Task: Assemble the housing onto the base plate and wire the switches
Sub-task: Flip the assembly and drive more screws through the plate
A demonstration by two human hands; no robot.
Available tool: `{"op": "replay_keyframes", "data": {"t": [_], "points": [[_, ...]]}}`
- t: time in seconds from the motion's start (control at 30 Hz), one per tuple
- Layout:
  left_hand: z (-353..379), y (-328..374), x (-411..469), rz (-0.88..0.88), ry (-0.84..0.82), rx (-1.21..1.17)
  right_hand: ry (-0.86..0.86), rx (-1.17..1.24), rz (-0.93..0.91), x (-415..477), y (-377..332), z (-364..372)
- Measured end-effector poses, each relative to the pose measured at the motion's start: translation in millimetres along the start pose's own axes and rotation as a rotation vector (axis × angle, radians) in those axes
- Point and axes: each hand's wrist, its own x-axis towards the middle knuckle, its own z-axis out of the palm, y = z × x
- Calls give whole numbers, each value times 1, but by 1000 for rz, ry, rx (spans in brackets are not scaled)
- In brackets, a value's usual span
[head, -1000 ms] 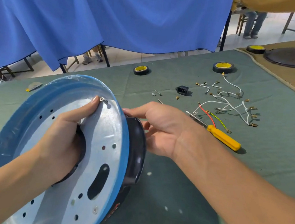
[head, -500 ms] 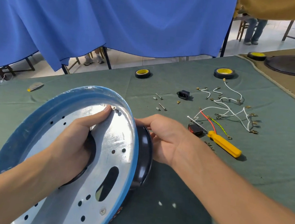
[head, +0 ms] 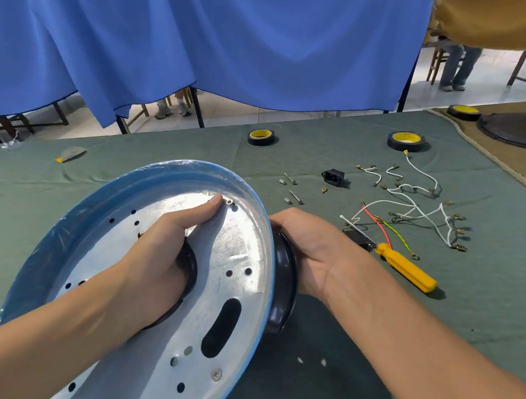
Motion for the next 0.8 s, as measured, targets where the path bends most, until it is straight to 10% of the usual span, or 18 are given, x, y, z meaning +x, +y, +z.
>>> {"op": "replay_keyframes", "data": {"t": [0.8], "points": [[-6, -9, 12, 42, 62, 34, 254, -50, -112, -5, 2, -6]]}}
